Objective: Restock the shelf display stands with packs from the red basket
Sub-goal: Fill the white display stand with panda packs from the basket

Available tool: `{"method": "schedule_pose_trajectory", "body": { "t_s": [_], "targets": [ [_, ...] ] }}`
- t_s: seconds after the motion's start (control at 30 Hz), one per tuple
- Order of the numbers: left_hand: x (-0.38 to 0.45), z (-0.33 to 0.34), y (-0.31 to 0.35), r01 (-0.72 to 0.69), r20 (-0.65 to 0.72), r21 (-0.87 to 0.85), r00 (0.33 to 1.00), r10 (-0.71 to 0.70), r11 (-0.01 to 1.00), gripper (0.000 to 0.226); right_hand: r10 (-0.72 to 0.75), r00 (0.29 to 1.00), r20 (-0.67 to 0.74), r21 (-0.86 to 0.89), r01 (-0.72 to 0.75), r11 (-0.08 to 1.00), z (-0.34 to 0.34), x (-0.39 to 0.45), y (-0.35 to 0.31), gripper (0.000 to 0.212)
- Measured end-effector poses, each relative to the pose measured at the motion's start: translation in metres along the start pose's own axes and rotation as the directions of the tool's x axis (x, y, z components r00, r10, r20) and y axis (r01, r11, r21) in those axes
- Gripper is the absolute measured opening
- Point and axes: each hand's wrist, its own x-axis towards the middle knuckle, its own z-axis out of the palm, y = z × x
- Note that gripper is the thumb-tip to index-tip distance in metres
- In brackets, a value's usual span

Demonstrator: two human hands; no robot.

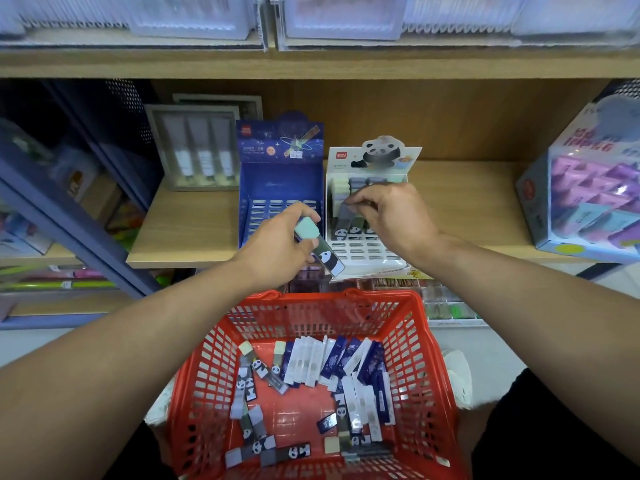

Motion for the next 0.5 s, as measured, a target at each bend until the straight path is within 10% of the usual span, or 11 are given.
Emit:
{"method": "schedule_pose_trajectory", "body": {
  "t_s": [0.5],
  "targets": [
    [-0.0015, -0.0043, 0.0063, -0.042, -0.202, -0.146, 0.979, 0.012, 0.988, 0.019, -0.016, 0.989, 0.144, -0.158, 0.039, 0.987, 0.0041, 0.0033, -0.0061, 0.022]
  ]
}}
